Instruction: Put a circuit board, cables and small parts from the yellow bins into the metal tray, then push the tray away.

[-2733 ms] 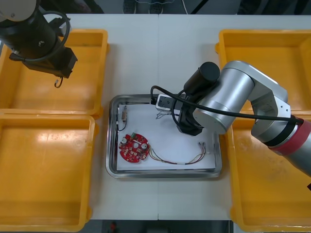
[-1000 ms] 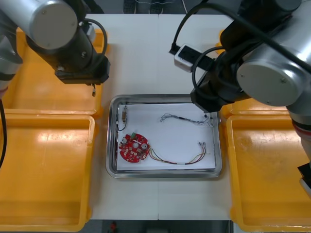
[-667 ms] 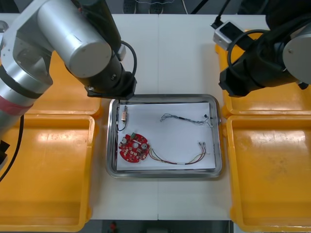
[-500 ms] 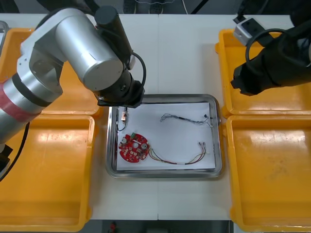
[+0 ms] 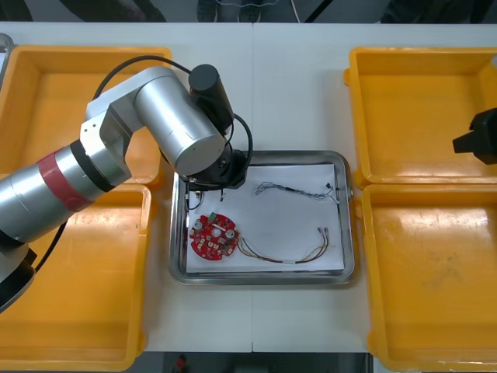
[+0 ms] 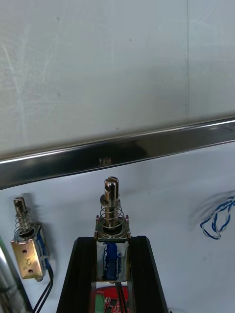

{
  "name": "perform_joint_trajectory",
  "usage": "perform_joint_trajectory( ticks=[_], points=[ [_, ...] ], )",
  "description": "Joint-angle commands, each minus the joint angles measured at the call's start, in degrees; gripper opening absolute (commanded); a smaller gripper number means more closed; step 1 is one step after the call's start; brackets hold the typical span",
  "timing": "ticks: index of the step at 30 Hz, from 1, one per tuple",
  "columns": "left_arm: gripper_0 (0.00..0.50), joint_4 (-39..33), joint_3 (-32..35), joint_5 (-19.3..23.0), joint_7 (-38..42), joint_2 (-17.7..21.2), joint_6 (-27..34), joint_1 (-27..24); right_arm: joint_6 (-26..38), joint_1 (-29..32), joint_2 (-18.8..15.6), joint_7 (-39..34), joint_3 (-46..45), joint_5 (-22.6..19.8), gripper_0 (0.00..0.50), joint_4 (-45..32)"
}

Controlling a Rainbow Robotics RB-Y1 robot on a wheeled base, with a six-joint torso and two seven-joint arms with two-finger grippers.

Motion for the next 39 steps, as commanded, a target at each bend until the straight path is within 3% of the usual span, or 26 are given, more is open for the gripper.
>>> perform_joint_trajectory(
  ticks=[1, 4, 5, 6, 8, 9, 19, 26, 32, 39],
  points=[
    [0.001, 0.44, -2.4, -1.62, 4.01, -1.96, -1.38, -0.37, 0.15, 5.08, -3.25, -3.5, -6.01, -1.91, 0.5, -1.83],
    [0.009, 0.44, -3.02, -1.7, 4.27, -2.22, -1.47, -0.37, 0.15, 8.51, -3.52, -3.5, -8.39, -2.44, 0.5, -1.83],
    [0.102, 0.44, -3.02, -1.62, 4.45, -2.22, -1.47, -0.37, 0.15, 9.74, -3.52, -3.5, -9.0, -2.61, 0.5, -1.92],
    [0.321, 0.35, -3.02, -1.44, 4.54, -2.22, -1.47, -0.37, 0.15, 10.88, -3.52, -3.59, -9.79, -2.79, 0.5, -2.27],
    [0.468, 0.35, -3.02, -1.44, 4.62, -2.49, -1.56, -0.37, 0.15, 12.55, -3.52, -3.59, -10.67, -2.96, 0.5, -2.97],
    [0.5, 0.35, -3.02, -1.44, 4.71, -2.58, -1.82, -0.37, 0.15, 13.7, -3.52, -3.68, -11.37, -3.14, 0.5, -3.76],
    [0.5, -0.7, -2.4, -1.35, 5.24, -2.75, -1.03, -0.37, 0.15, 22.22, -3.52, -4.73, -13.31, -2.96, 0.5, -9.48],
    [0.5, -6.42, 2.96, -1.53, 5.24, -1.26, 6.0, -0.37, 0.15, 23.28, -3.34, -5.43, -13.48, -3.23, 0.5, -10.09],
    [0.5, -12.48, 9.99, 0.23, 4.36, 2.17, 14.96, -0.28, 0.15, 23.28, -3.25, -5.7, -13.66, -3.4, 0.5, -10.09],
    [0.5, -20.04, 18.25, 3.75, 2.95, 8.76, 23.84, 1.74, 0.15, 23.19, -3.25, -5.43, -13.04, -3.75, 0.5, -11.5]
  ],
)
